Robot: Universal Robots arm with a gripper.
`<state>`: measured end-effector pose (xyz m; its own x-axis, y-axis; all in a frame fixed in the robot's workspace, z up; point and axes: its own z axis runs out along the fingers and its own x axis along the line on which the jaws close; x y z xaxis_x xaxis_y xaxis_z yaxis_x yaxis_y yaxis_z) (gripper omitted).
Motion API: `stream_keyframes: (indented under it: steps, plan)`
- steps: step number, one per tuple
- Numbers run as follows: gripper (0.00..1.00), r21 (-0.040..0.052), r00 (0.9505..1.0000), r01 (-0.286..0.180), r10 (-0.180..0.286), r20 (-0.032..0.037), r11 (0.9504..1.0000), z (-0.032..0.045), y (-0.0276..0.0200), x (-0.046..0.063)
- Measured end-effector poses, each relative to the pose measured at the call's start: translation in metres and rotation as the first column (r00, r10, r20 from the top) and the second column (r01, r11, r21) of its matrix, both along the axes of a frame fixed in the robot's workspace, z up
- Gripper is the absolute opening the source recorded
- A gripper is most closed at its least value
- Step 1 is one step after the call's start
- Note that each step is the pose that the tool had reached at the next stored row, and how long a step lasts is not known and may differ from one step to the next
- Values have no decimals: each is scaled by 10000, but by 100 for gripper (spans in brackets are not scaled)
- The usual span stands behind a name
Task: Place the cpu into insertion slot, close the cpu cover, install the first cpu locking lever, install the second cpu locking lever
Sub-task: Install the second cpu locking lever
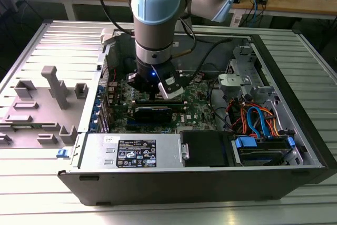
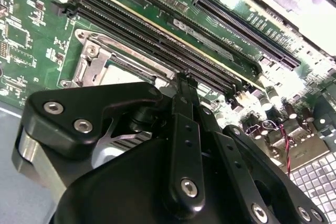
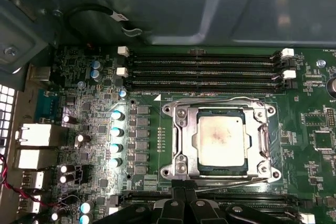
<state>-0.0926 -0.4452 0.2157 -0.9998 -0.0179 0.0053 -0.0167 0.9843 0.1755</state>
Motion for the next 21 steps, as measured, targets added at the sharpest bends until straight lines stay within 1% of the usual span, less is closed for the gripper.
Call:
stream_keyframes:
  steps: [3, 7, 11, 14, 16, 18, 20, 21]
  plan:
    - [11, 69, 10000, -1, 1, 0, 10000, -21, 0, -12]
    - [11, 190, 10000, -2, 2, 0, 9998, -47, 0, -30]
    - [11, 200, 10000, 0, 0, 0, 9998, -60, -1, -40]
    - [11, 223, 10000, -1, 1, -1, 9998, -88, -2, -48]
    - [11, 359, 10000, -1, 1, 0, 9994, -110, -2, -55]
    - [11, 466, 10000, 0, 0, 0, 9989, -118, -2, -61]
    - [11, 544, 10000, 2, -2, 1, 9985, -128, -1, -71]
    - [11, 548, 10000, 0, 0, 2, 9985, -131, -1, -77]
